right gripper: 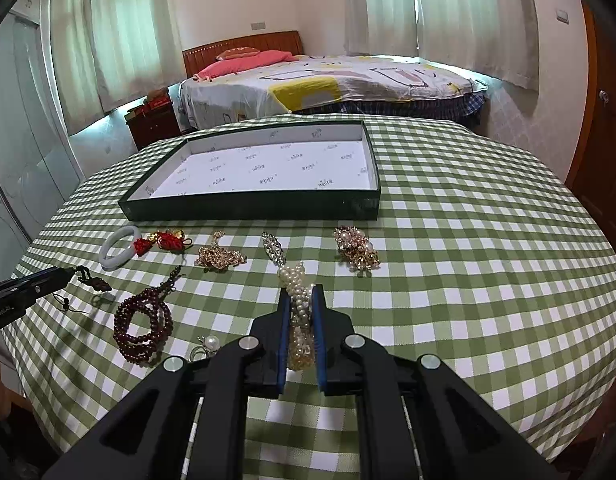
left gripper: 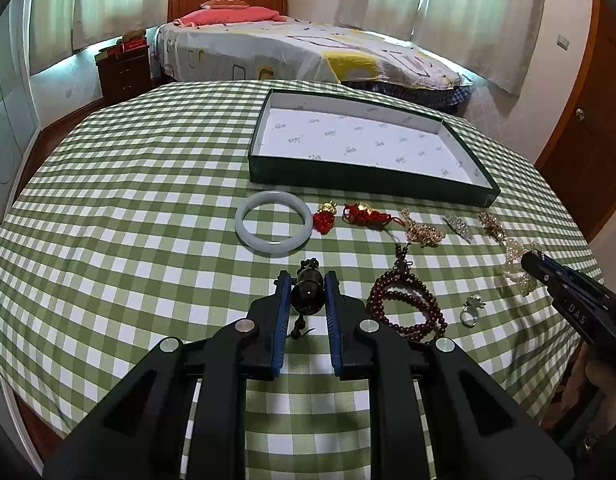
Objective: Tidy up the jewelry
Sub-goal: 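Carry the black pendant with the left tool while the right tool carries the pearls over the tray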
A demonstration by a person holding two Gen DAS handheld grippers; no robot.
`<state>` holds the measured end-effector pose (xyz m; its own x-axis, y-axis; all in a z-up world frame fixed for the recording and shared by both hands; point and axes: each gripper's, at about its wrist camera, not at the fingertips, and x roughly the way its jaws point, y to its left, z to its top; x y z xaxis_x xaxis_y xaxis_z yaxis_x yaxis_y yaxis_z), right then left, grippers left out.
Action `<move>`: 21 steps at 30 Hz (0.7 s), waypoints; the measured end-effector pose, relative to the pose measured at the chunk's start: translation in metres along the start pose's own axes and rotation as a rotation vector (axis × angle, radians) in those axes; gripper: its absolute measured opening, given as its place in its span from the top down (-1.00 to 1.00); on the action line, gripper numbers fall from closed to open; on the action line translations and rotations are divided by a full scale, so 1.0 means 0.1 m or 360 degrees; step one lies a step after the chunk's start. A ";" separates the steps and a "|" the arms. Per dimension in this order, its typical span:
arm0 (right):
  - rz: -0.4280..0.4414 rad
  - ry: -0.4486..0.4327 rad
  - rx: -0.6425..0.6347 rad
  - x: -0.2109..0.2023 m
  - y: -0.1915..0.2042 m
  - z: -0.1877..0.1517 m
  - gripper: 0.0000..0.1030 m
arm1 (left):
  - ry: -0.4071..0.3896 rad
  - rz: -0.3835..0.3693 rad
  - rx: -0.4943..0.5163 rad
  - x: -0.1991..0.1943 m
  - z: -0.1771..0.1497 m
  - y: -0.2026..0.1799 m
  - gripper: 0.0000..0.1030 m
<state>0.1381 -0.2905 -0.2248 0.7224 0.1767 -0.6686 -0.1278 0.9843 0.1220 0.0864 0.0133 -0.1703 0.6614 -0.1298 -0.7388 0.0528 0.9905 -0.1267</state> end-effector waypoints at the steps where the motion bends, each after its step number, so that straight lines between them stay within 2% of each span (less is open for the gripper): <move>1: 0.0002 -0.0003 0.0001 -0.01 0.00 0.00 0.78 | -0.0004 -0.0001 0.0000 -0.01 0.01 0.00 0.67; 15: 0.0032 -0.0054 0.0013 -0.08 0.03 0.14 0.78 | -0.0077 -0.0039 -0.0022 -0.11 0.18 0.00 0.67; 21: 0.0057 -0.0103 0.0017 -0.12 0.06 0.31 0.78 | -0.0130 -0.0046 -0.0010 -0.15 0.39 -0.04 0.67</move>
<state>0.1497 -0.2871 -0.1931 0.7599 0.2106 -0.6150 -0.1469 0.9772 0.1531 0.1058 0.0133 -0.1330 0.7186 -0.1538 -0.6782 0.0680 0.9861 -0.1515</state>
